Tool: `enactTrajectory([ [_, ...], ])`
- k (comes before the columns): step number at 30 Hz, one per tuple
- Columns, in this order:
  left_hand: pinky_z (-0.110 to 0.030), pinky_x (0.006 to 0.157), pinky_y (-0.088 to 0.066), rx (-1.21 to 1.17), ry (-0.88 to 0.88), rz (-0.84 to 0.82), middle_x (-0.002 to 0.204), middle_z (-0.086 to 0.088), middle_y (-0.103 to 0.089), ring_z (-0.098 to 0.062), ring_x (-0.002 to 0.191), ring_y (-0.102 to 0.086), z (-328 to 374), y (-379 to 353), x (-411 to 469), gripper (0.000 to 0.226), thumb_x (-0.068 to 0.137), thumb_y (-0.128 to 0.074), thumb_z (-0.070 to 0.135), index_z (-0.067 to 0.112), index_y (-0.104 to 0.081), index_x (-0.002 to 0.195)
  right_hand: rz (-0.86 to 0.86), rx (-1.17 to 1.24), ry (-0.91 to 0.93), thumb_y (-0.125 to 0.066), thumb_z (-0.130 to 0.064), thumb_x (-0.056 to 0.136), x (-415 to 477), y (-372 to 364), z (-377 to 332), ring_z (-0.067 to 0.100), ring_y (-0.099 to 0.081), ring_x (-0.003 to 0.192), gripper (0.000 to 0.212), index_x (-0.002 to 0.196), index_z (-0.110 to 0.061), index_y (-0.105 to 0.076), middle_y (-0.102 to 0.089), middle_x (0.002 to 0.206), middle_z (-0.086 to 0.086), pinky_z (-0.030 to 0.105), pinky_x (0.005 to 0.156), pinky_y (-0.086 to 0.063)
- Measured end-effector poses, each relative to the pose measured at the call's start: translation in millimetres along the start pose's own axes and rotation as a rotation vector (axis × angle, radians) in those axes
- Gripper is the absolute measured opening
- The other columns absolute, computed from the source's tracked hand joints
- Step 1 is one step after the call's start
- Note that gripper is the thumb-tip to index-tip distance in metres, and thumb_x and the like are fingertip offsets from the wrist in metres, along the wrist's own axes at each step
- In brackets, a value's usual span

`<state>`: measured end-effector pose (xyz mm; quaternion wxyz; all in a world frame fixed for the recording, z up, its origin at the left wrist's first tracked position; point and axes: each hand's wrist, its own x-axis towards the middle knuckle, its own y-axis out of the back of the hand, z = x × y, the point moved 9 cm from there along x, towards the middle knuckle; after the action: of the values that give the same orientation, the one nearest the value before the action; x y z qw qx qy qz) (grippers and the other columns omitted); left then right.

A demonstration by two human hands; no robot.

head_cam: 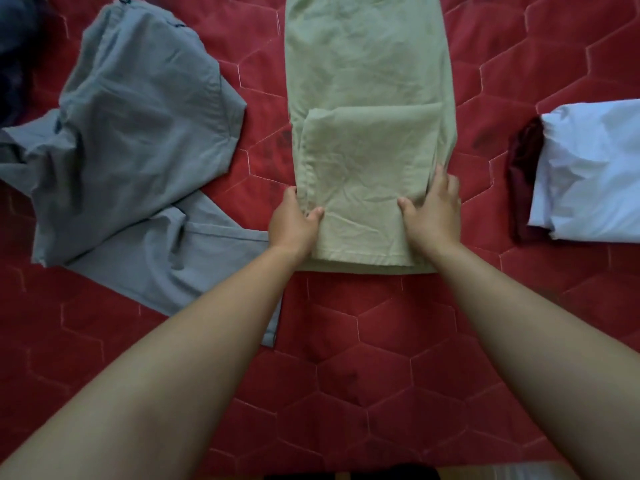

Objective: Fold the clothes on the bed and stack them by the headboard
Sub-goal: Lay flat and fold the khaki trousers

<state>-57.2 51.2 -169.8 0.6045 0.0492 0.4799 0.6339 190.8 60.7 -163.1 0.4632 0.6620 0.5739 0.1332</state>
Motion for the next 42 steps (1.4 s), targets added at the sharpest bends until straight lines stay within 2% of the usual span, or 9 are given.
enactTrajectory([
  [10,-0.036,0.088,-0.041,0.212,-0.051,-0.062,0.113,-0.012,-0.056,-0.027,0.106,-0.053,-71.0,1.5,-102.4,0.037,0.084,-0.065,0.027,0.008,-0.054,0.113,-0.052,-0.038,0.055,-0.073,-0.02,0.078,-121.1,3.0,53.6,0.031,-0.035,0.129,0.078,0.142,-0.006,-0.031,-0.033,0.14,0.017,0.036,0.109,-0.028],
  [19,-0.033,0.068,-0.04,0.149,0.039,-0.014,0.093,-0.005,-0.066,-0.027,0.087,-0.06,-55.3,14.1,-111.3,0.019,0.084,-0.056,0.029,0.015,-0.052,0.096,-0.071,-0.004,0.055,-0.071,-0.021,0.08,-128.4,15.2,36.9,0.03,-0.031,0.133,0.078,0.142,-0.003,-0.027,-0.024,0.146,0.016,0.033,0.112,-0.024],
  [25,-0.041,0.074,-0.05,-0.434,0.159,-0.082,0.085,-0.008,-0.064,-0.023,0.077,-0.06,8.6,39.0,-90.4,0.015,0.085,-0.059,0.017,0.011,-0.051,0.096,-0.04,0.046,0.111,-0.063,-0.021,0.087,-116.6,76.9,-1.8,0.024,-0.034,0.13,0.06,0.138,-0.002,-0.037,-0.035,0.141,0.017,0.011,0.101,-0.016],
  [29,-0.031,0.062,-0.047,-0.846,0.307,0.005,0.076,-0.012,-0.059,-0.022,0.067,-0.058,72.9,65.4,-43.5,0.012,0.085,-0.059,0.01,0.004,-0.059,0.096,0.053,0.087,0.186,-0.055,-0.022,0.092,-90.5,126.7,-33.4,0.021,-0.04,0.128,0.045,0.132,-0.005,-0.047,-0.045,0.136,0.013,0.018,0.102,-0.023],
  [32,-0.024,0.057,-0.052,-1.374,0.317,-0.135,0.096,-0.008,-0.065,-0.018,0.071,-0.067,127.9,63.7,0.7,0.023,0.097,-0.048,0.022,0.011,-0.054,0.116,0.085,0.149,0.223,-0.052,-0.024,0.094,-57.9,135.7,-51.1,0.02,-0.042,0.125,0.041,0.131,-0.008,-0.048,-0.047,0.135,0.008,0.03,0.107,-0.031],
  [34,-0.032,0.075,-0.051,-1.252,0.22,-0.235,0.118,-0.001,-0.056,-0.019,0.097,-0.062,145.0,54.5,25.1,0.039,0.099,-0.036,0.039,0.022,-0.039,0.135,0.101,0.184,0.229,-0.052,-0.025,0.094,-33.1,126.7,-58.5,0.021,-0.044,0.124,0.041,0.131,-0.007,-0.048,-0.047,0.134,0.009,0.036,0.106,-0.034],
  [37,-0.041,0.097,-0.042,-0.543,0.005,-0.134,0.133,-0.002,-0.049,-0.024,0.117,-0.052,128.1,48.3,50.6,0.044,0.095,-0.046,0.033,0.021,-0.041,0.137,0.07,0.166,0.242,-0.055,-0.025,0.093,4.4,92.9,-67.7,0.021,-0.043,0.123,0.043,0.13,-0.005,-0.047,-0.046,0.132,0.01,0.024,0.103,-0.029],
  [40,-0.037,0.106,-0.035,0.123,-0.19,-0.061,0.138,-0.009,-0.041,-0.027,0.126,-0.043,96.8,31.7,58.6,0.052,0.087,-0.059,0.023,0.014,-0.041,0.135,-0.039,0.074,0.206,-0.056,-0.029,0.091,38.1,46.8,-67.3,0.023,-0.037,0.128,0.052,0.134,-0.003,-0.041,-0.04,0.137,0.013,0.022,0.104,-0.024],
  [42,-0.039,0.105,-0.033,0.239,-0.172,-0.037,0.138,-0.013,-0.034,-0.033,0.126,-0.039,73.0,25.0,60.8,0.061,0.084,-0.063,0.024,0.014,-0.035,0.137,-0.066,0.008,0.145,-0.058,-0.03,0.089,57.4,25.9,-62.3,0.03,-0.036,0.128,0.058,0.135,-0.001,-0.037,-0.036,0.139,0.017,0.03,0.106,-0.025],
])
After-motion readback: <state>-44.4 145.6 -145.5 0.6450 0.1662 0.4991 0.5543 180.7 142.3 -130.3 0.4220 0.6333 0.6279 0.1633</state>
